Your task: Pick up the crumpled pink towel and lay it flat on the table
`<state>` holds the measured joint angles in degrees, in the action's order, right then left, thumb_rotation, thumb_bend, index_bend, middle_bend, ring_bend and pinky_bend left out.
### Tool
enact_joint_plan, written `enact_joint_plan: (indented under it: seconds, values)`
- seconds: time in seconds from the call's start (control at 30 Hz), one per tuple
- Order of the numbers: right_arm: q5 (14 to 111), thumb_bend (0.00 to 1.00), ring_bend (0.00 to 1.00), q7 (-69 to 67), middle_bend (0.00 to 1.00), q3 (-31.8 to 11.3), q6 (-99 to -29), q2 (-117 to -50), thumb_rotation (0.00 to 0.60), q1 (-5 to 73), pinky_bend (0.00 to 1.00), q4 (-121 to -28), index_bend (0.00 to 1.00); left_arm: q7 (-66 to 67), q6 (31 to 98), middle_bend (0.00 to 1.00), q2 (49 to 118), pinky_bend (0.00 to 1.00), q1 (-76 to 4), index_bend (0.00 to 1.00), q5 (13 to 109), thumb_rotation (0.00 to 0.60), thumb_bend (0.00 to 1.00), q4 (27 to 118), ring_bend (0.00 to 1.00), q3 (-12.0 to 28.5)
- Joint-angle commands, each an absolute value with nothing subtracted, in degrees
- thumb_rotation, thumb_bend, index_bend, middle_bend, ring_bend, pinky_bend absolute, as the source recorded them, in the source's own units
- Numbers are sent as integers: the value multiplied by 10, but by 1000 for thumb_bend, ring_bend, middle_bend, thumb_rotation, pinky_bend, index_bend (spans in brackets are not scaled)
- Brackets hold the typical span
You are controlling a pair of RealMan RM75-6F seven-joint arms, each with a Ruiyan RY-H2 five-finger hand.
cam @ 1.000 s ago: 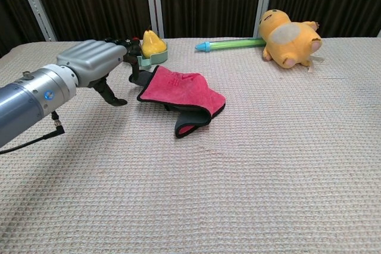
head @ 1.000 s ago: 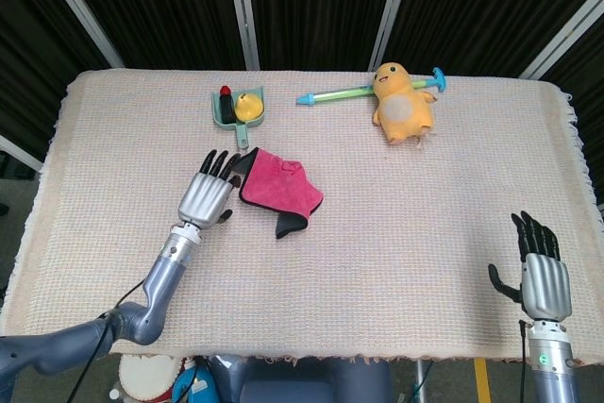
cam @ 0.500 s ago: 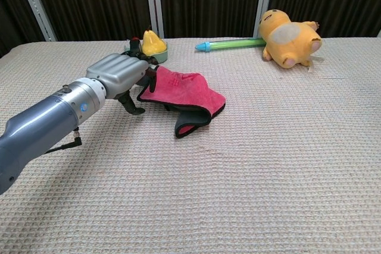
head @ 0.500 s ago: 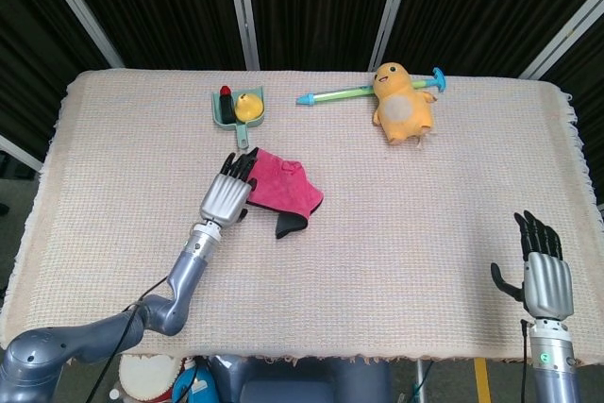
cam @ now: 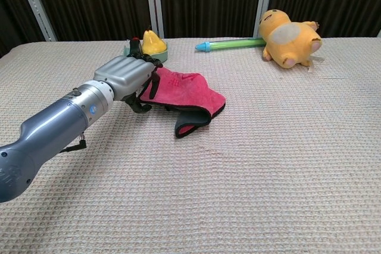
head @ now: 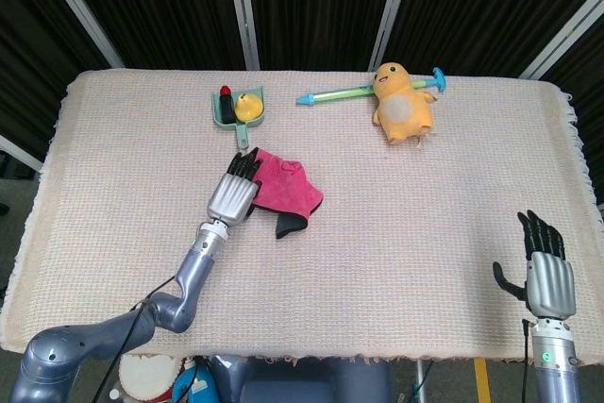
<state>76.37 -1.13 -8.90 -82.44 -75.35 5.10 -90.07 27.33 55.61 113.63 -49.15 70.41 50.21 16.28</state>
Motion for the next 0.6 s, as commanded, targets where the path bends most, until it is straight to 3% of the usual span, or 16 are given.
enact_joint_plan:
  seconds: [0.03,0.4,0.6]
  values:
    - [765,381,0,-11,0,-88,-825,-754,600,51,0,-900,0,270,559,86,1135,0,-491,563,704,600,291,499,0,162]
    - [769,381,0,-9,0,-85,-828,-755,600,50,0,-903,0,259,560,93,1131,0,-489,573,697,600,297,484,0,159]
    - [769,380,0,-11,0,-84,-826,-752,600,50,0,-909,0,250,555,103,1138,0,-490,606,697,600,403,473,0,152]
